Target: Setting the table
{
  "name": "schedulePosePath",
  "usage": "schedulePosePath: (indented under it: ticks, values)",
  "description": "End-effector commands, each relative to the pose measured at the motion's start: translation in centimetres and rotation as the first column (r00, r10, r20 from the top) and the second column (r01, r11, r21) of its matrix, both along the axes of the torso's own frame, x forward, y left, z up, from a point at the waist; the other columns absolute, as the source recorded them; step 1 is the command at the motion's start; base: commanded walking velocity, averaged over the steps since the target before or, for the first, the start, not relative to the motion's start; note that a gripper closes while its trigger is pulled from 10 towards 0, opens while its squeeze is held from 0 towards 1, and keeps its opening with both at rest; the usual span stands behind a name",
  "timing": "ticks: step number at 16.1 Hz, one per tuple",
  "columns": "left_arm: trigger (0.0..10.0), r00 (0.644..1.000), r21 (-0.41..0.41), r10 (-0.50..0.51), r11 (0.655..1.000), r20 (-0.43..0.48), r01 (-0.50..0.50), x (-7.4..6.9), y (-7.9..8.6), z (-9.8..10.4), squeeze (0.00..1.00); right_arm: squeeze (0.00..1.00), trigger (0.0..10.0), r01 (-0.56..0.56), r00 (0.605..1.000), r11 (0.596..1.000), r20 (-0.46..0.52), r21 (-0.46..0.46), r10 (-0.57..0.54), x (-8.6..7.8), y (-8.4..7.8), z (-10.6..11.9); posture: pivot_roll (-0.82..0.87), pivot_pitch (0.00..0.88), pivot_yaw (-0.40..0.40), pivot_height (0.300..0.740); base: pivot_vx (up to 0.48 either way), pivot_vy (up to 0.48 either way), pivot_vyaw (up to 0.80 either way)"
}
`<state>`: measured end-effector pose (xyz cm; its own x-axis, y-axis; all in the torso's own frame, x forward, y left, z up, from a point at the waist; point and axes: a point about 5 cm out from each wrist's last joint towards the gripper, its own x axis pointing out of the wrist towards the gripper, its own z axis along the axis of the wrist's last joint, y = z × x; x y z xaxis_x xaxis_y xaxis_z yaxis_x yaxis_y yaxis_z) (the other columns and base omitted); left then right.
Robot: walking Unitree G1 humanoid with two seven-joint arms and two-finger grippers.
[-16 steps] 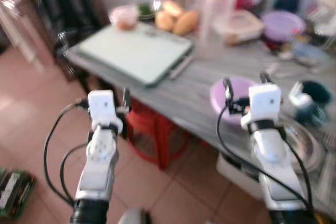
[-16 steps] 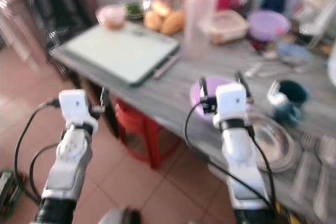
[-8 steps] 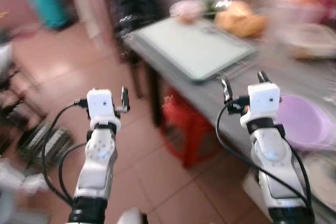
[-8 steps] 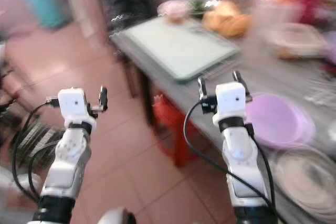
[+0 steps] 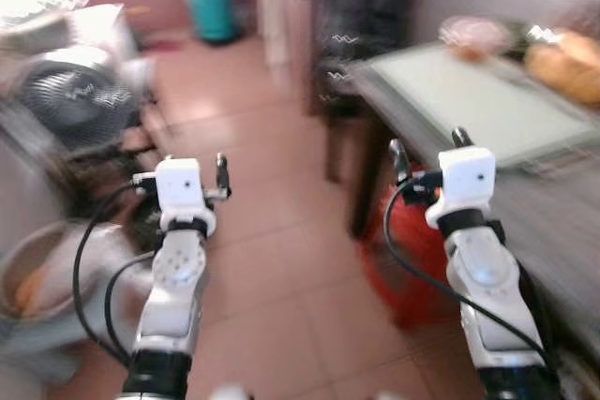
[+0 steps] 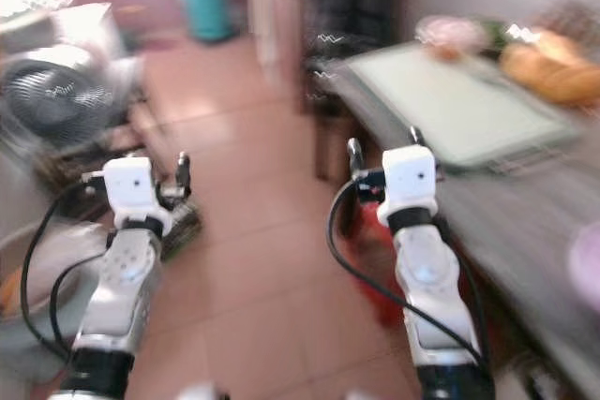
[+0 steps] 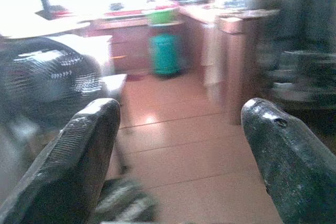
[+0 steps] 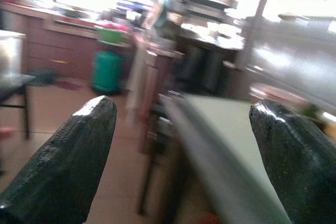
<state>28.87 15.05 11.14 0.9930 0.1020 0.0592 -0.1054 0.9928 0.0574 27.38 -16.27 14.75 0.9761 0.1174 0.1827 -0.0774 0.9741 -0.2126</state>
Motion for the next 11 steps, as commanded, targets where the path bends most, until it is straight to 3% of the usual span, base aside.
schedulePosePath:
  ticks: [1,4,5,8,11]
  values:
    - [10.0,0.998,0.021,0.059,0.998,-0.029,-0.059,-0.3,1.2,-0.6,0.00,0.00,10.0,-0.053,0.999,0.998,0.009,0.018,0.053,0.0,1.0,0.3,-0.02,0.000,0.019,0.740,0.000,0.480,0.80]
    - [10.0,0.998,0.031,0.062,0.998,-0.020,-0.062,-0.4,1.3,-0.6,0.00,0.00,10.0,-0.070,0.998,0.997,0.001,0.019,0.070,0.0,1.1,0.1,-0.02,0.000,0.015,0.740,0.000,0.480,0.80]
    - [10.0,0.999,0.044,0.045,0.998,-0.013,-0.045,-0.6,1.3,-0.7,0.00,0.00,10.0,-0.032,0.999,0.999,-0.010,0.000,0.032,0.1,0.6,-0.2,-0.01,0.000,0.012,0.740,0.000,0.000,0.48]
    - [10.0,0.998,0.021,-0.005,1.000,-0.057,0.006,-1.2,1.2,-1.6,0.00,0.00,10.0,0.036,0.997,0.999,-0.064,0.014,-0.035,0.3,-0.6,-1.2,-0.01,0.000,0.006,0.740,0.000,0.000,0.00]
    - [10.0,0.997,0.009,-0.009,1.000,-0.072,0.010,-1.4,1.3,-1.9,0.00,0.00,10.0,0.045,0.995,0.999,-0.085,0.004,-0.045,0.1,-0.8,-1.8,-0.01,0.000,0.000,0.740,0.000,0.000,0.00]
